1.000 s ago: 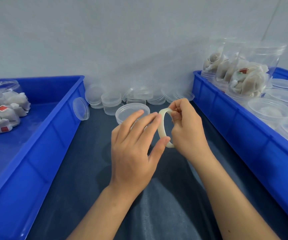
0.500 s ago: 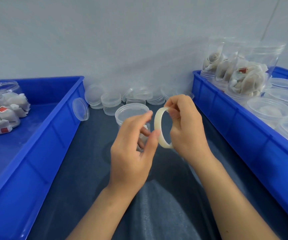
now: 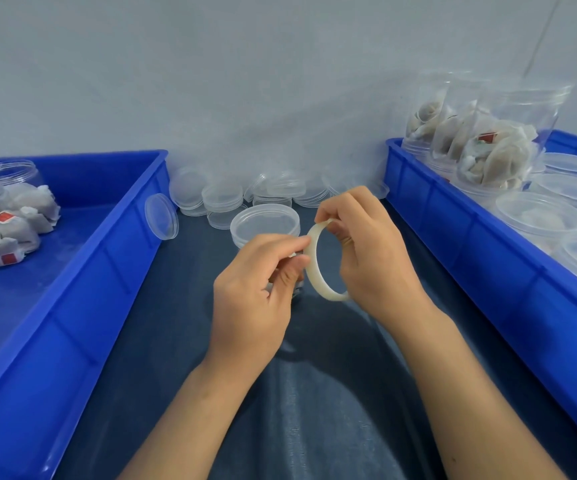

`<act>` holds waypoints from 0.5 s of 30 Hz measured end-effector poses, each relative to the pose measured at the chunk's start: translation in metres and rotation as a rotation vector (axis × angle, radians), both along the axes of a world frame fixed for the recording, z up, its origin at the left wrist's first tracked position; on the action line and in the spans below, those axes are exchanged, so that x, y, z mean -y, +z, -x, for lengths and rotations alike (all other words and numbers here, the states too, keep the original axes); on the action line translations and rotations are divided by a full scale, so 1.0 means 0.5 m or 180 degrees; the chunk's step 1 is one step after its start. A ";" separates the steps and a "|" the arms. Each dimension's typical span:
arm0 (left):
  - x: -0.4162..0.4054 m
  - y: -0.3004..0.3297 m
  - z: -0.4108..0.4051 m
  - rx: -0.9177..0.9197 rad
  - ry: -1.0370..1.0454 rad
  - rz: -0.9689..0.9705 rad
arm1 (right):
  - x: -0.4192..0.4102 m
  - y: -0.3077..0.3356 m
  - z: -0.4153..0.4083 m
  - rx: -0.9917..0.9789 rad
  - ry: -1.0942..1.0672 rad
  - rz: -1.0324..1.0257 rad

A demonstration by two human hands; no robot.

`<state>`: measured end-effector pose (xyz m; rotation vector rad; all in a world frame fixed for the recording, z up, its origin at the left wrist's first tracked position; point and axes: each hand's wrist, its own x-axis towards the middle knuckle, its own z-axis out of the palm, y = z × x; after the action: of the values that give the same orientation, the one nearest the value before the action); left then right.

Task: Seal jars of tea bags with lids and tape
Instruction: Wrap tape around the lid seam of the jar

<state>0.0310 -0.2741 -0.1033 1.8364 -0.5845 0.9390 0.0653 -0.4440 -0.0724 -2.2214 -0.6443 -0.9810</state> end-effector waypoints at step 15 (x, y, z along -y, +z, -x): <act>0.001 0.001 0.002 -0.0045 0.0169 -0.0070 | -0.004 -0.007 -0.001 -0.0072 -0.0046 0.0093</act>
<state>0.0300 -0.2747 -0.1030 1.8848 -0.5418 0.9573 0.0659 -0.4418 -0.0761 -2.2625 -0.6371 -0.9582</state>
